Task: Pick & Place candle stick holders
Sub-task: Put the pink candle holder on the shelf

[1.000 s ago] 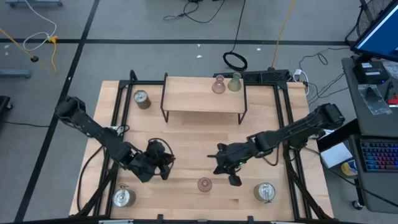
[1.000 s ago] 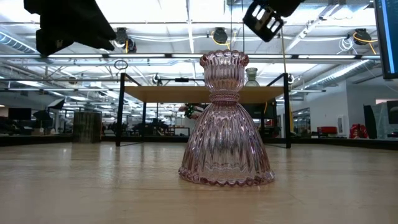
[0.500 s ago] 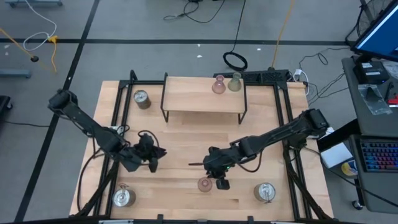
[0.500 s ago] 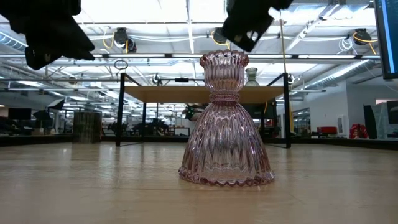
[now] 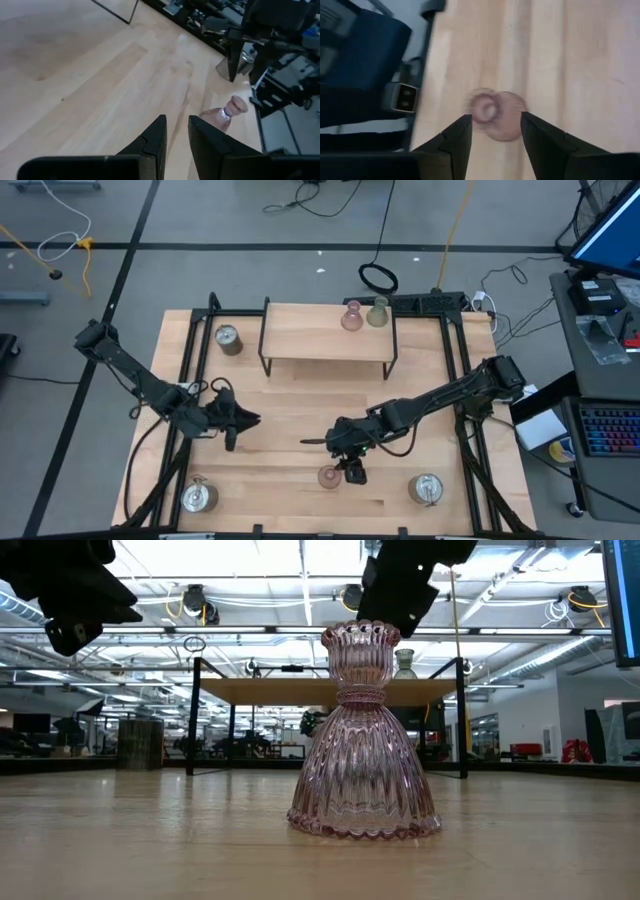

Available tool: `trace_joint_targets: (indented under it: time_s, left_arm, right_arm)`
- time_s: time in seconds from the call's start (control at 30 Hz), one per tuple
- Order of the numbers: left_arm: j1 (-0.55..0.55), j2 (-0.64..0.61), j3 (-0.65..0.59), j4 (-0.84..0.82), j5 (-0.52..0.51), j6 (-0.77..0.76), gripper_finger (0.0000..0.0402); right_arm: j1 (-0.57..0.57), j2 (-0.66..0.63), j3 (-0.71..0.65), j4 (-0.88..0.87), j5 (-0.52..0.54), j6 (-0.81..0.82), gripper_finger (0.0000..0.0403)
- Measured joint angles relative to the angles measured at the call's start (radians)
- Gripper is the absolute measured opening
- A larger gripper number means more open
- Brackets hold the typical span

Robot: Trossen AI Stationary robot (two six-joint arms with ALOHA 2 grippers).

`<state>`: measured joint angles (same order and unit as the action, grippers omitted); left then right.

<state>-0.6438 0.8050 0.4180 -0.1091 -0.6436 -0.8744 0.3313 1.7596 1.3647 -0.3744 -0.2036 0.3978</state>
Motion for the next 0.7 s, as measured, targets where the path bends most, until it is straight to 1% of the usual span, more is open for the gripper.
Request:
trace_joint_targets:
  time_s: [0.13,0.23,0.3,0.7]
  left_arm:
    - [0.000,-0.050,-0.015,0.000,0.014,0.019,0.0081]
    - [0.000,-0.061,-0.015,0.000,0.014,0.021,0.0081]
    - [0.000,-0.062,-0.016,0.005,0.014,0.024,0.0081]
    - [0.000,-0.060,-0.016,0.006,0.014,0.012,0.0081]
  right_arm:
    - [0.002,0.034,0.001,0.006,-0.012,0.013,0.0165]
    - [-0.003,0.056,-0.001,0.018,-0.035,0.036,0.0165]
    - [-0.006,0.071,0.001,0.044,-0.041,0.044,0.0165]
    - [-0.024,0.072,-0.001,0.035,-0.029,0.037,0.0165]
